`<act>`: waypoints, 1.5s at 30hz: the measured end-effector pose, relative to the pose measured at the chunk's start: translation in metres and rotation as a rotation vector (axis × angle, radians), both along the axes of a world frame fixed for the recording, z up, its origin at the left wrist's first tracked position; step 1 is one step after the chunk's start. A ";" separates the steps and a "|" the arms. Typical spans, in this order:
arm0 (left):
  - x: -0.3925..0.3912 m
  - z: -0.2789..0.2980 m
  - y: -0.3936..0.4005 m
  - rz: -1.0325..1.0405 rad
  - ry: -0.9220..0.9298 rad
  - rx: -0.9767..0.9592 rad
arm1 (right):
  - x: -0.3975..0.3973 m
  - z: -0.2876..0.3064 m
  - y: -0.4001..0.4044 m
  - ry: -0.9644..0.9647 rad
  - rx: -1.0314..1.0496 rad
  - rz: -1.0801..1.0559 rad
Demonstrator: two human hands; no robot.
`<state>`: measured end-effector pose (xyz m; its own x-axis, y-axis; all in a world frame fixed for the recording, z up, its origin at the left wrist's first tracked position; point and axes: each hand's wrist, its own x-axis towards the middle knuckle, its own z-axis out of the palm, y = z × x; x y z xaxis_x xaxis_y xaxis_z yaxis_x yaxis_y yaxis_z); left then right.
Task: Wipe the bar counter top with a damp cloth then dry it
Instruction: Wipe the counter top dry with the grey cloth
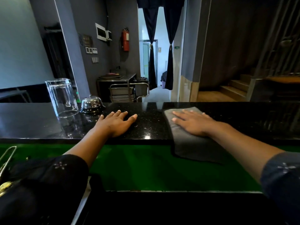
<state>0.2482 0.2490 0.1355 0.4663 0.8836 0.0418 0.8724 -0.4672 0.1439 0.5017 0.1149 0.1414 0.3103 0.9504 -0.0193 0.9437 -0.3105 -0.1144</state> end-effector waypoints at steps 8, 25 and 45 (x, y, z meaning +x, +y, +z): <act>0.006 -0.001 0.008 0.012 0.007 -0.001 | -0.031 0.004 0.042 -0.023 0.039 -0.153; 0.007 0.000 0.004 0.000 0.028 0.020 | 0.002 0.004 0.034 0.015 0.019 -0.186; 0.056 0.021 -0.026 -0.171 -0.064 0.122 | 0.005 0.005 0.002 0.033 0.021 -0.099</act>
<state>0.3038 0.2228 0.1566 0.6020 0.7784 0.1779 0.7699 -0.6250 0.1292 0.5065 0.1172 0.1462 0.4026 0.9153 -0.0115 0.9039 -0.3995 -0.1526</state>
